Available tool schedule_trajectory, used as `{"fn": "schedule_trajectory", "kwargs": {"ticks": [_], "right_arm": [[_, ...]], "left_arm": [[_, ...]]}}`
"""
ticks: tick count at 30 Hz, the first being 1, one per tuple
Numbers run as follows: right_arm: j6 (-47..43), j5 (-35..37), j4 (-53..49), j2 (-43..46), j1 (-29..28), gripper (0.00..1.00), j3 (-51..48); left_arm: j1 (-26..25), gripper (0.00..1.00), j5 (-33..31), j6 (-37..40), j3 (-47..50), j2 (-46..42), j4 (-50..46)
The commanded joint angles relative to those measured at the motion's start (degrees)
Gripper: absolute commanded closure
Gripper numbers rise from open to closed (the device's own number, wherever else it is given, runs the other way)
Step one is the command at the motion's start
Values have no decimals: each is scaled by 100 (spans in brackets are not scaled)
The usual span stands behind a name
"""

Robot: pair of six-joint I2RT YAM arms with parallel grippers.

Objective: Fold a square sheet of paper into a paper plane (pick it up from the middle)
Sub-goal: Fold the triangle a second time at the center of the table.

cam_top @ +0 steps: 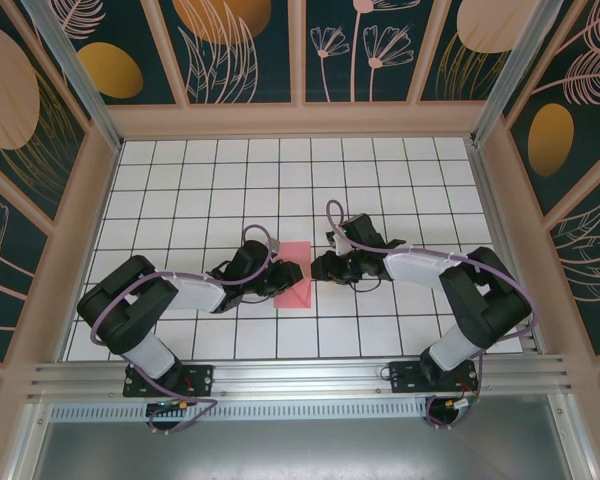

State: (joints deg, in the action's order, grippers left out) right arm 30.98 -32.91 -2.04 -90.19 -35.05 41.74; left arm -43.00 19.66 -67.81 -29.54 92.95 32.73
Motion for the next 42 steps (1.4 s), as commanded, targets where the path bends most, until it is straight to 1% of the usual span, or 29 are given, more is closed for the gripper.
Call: {"fn": "schedule_trajectory", "kwargs": {"ticks": [1,7,17,24,30,37,42], "right_arm": [[57,-207,244,-178,-68,65,56],[31,-325,324,-404,-122,73,151],[57,-377,477,-579,-177,75,193],[48,-261,500,-736,-166,82,299],[22,-256,551,-717,-142,91,294],[-46,46,415,-629,-97,95,271],[-118,258,299,-698,-89,95,344]], "left_arm": [[45,75,-108,-1,-8,-119,-143],[38,78,-103,5,-17,-136,-144],[38,79,-76,15,-59,-136,-153],[44,80,-41,16,-61,-143,-144],[38,79,-41,23,-52,-189,-140],[42,76,-16,36,-60,-266,-138],[45,75,188,24,-36,-215,126]]}}
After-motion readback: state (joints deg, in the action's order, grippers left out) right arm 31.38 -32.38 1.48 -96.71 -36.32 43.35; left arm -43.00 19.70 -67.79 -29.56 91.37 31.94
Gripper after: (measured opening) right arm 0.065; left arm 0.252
